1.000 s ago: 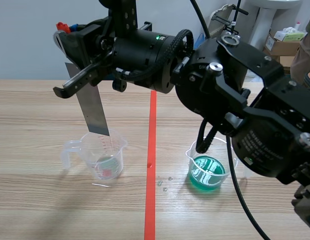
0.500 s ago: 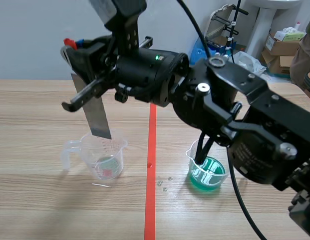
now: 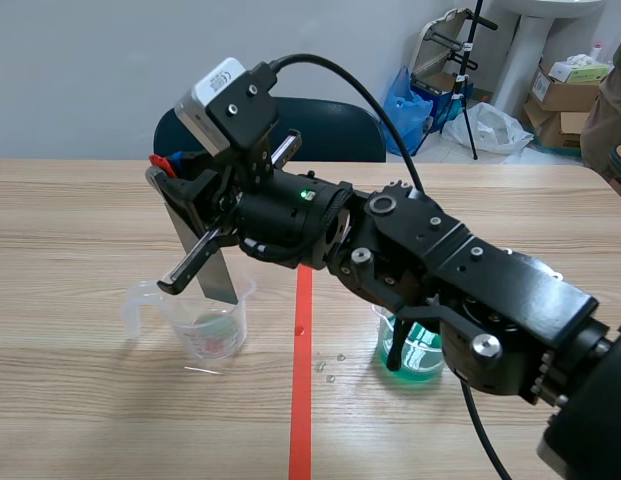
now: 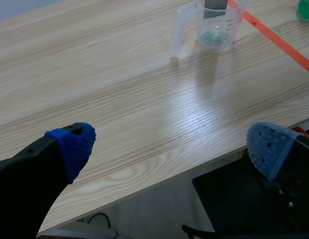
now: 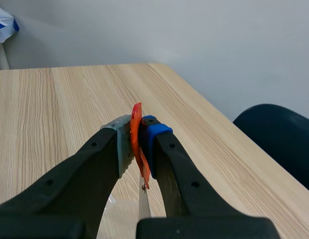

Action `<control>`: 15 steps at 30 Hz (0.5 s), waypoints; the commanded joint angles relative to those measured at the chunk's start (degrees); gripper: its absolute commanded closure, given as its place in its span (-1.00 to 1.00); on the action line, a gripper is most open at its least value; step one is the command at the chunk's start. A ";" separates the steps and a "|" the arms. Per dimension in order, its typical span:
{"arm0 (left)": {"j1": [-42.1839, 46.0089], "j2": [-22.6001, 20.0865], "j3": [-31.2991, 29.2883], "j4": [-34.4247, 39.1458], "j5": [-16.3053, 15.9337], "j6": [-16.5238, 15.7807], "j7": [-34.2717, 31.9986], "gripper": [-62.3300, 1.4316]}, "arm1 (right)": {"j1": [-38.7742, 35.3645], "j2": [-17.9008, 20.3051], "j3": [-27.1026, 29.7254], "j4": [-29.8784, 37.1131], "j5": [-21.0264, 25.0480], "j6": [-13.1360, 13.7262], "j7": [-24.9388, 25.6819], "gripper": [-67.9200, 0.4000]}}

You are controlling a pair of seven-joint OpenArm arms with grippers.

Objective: Do the redox reaction experiment

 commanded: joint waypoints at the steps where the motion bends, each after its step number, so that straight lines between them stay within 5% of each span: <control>1: 0.04 -0.17 0.22 0.92 -0.39 -0.13 -0.98 -1.00 | 0.70 -0.63 0.35 0.39 -0.85 0.02 2.36 0.94; 15: 0.04 -0.17 0.22 0.92 -0.39 -0.13 -0.98 -1.00 | 0.70 -1.14 0.35 -4.81 -11.21 0.04 10.78 0.95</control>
